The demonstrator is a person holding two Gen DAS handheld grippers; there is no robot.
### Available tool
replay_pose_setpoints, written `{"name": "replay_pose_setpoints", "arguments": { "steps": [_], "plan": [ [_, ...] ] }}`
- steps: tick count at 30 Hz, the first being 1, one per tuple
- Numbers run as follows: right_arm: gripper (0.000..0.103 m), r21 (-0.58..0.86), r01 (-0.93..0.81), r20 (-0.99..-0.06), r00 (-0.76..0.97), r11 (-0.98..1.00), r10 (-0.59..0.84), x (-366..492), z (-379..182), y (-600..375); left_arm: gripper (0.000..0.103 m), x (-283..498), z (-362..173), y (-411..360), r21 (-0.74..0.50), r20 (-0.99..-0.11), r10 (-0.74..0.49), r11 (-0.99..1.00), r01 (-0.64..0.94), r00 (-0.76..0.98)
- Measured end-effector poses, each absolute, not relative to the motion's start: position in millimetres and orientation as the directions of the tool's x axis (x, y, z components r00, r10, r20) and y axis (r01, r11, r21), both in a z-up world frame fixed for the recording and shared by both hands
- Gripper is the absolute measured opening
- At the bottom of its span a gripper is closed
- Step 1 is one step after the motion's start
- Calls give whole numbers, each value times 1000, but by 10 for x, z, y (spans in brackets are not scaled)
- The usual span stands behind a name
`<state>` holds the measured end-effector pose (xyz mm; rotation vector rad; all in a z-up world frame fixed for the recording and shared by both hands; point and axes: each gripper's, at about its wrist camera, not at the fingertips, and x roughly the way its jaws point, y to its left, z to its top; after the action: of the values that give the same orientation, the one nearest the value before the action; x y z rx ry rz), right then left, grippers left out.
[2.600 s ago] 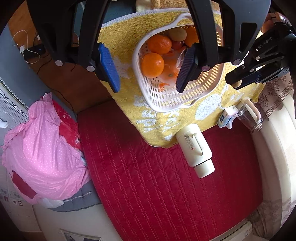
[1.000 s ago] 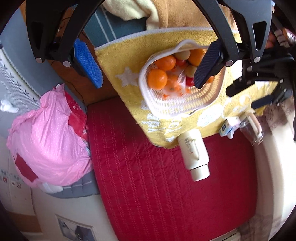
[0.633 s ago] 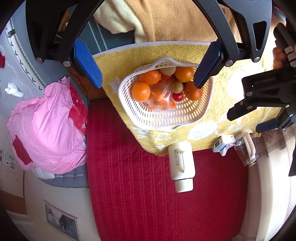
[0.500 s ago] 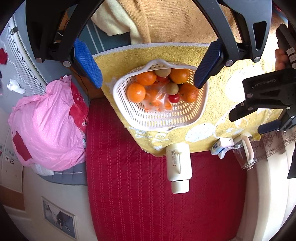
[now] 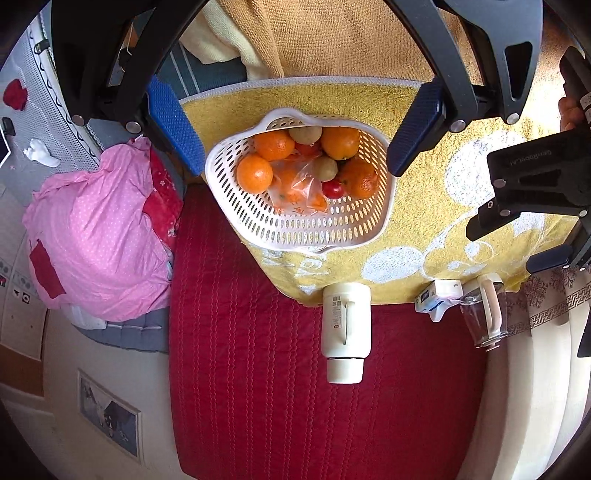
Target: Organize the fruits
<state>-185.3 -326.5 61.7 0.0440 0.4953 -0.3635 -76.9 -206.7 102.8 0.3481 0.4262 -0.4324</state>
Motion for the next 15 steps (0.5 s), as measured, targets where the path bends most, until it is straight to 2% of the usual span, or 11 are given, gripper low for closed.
{"name": "replay_pose_setpoints", "arguments": {
  "steps": [15],
  "plan": [
    [100,-24,358,-496,806,934,-322,-1860,479,-3364,98,-811,966,-2232,274,-466,-329,829,488,821]
  ]
}}
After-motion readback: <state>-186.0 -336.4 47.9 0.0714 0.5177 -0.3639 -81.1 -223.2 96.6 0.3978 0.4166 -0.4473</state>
